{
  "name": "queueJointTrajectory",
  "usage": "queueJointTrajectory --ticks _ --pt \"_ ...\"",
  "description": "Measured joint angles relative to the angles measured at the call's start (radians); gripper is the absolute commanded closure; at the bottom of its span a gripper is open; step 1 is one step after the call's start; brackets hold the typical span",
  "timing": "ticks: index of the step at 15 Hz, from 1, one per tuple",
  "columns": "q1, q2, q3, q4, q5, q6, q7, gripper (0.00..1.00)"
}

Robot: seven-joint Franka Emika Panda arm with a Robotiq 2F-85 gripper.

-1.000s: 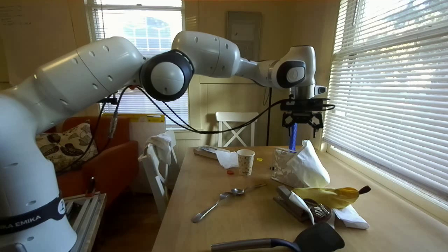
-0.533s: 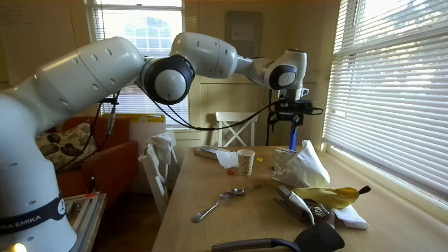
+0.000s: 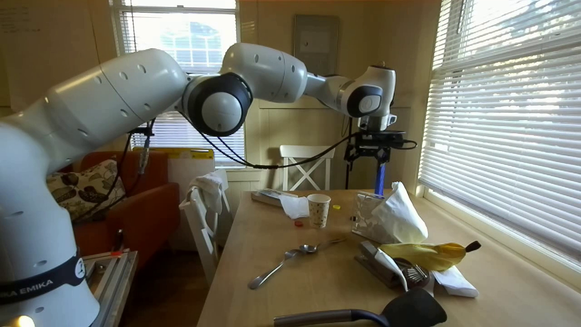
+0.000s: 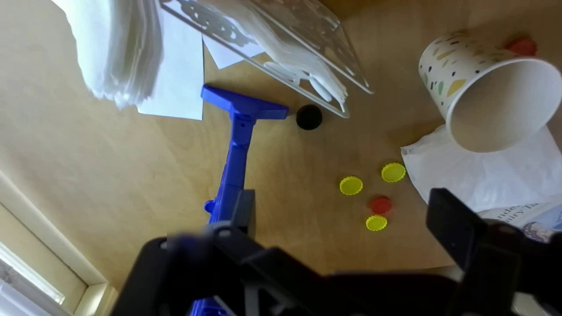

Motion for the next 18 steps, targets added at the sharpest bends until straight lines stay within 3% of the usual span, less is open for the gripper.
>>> queueJointTrajectory --ticks 11,12,13,15,18 --pt "0.023 0.110 -0.005 0.112 -0.011 0.302 -0.033 0.00" --pt "0.021 0.122 0.012 0.126 -0.003 0.305 -0.048 0.03" --pt "0.018 0.133 0.031 0.136 0.006 0.306 -0.068 0.26" --pt "0.011 0.148 0.070 0.149 0.026 0.308 -0.103 0.30" --pt "0.002 0.163 0.107 0.163 0.039 0.320 -0.120 0.53"
